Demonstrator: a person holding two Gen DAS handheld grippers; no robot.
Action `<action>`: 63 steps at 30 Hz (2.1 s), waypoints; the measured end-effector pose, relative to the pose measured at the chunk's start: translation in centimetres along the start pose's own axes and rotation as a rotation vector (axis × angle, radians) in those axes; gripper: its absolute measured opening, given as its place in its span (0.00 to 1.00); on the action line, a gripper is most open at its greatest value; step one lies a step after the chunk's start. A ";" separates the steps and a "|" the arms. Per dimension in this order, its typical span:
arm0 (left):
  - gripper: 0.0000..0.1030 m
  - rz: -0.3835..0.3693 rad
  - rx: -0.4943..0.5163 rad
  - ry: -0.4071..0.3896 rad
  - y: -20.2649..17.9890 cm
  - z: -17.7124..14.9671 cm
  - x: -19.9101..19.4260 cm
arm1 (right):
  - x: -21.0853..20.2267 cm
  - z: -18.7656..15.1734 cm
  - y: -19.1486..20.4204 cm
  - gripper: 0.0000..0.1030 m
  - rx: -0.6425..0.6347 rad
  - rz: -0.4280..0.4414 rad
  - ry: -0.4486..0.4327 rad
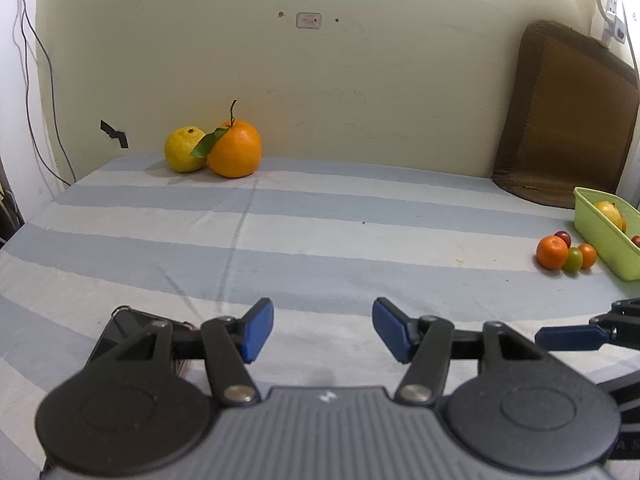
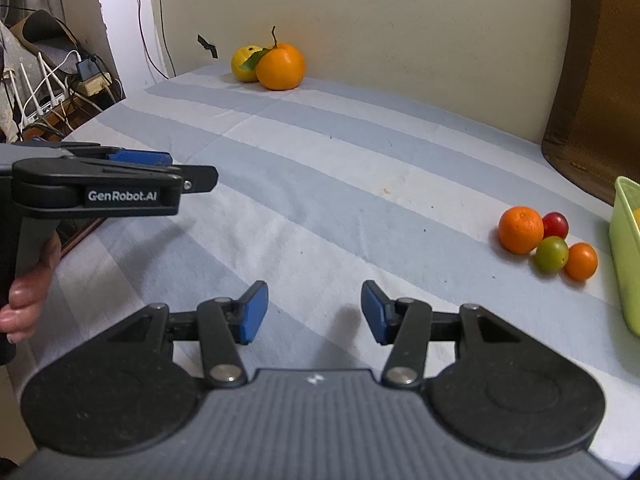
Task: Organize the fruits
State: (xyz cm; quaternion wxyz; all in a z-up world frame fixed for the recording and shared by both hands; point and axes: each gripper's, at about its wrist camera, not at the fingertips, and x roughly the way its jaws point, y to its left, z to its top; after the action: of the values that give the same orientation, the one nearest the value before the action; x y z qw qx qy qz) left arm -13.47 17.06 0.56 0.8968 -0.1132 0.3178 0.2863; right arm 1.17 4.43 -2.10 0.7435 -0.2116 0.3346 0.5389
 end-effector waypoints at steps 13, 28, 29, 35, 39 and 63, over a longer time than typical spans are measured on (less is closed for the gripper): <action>0.55 0.000 0.008 0.014 -0.6 0.1 0.4 | -1.2 1.1 0.1 0.52 -0.014 -0.036 -0.090; 0.55 -0.019 0.025 0.018 -0.8 0.2 0.6 | -1.4 1.5 0.0 0.52 -0.006 -0.086 -0.119; 0.55 -0.019 0.025 0.018 -0.8 0.2 0.6 | -1.4 1.5 0.0 0.52 -0.005 -0.087 -0.120; 0.55 -0.028 0.032 0.019 -1.0 0.3 1.0 | -1.4 1.1 -0.4 0.52 0.003 -0.086 -0.116; 0.55 -0.079 0.047 0.008 -2.0 1.0 2.0 | -2.1 -1.6 -3.7 0.52 0.072 -0.063 -0.127; 0.36 -0.671 0.270 0.070 -15.1 4.3 12.0 | -0.4 -2.6 -12.6 0.27 0.179 -0.213 -0.174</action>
State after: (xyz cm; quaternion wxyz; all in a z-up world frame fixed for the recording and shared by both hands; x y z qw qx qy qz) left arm 5.11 11.79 -3.46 0.9363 -0.1016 0.3284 -0.0723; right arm 12.27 -1.74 -4.13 0.8385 -0.1313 0.2915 0.4413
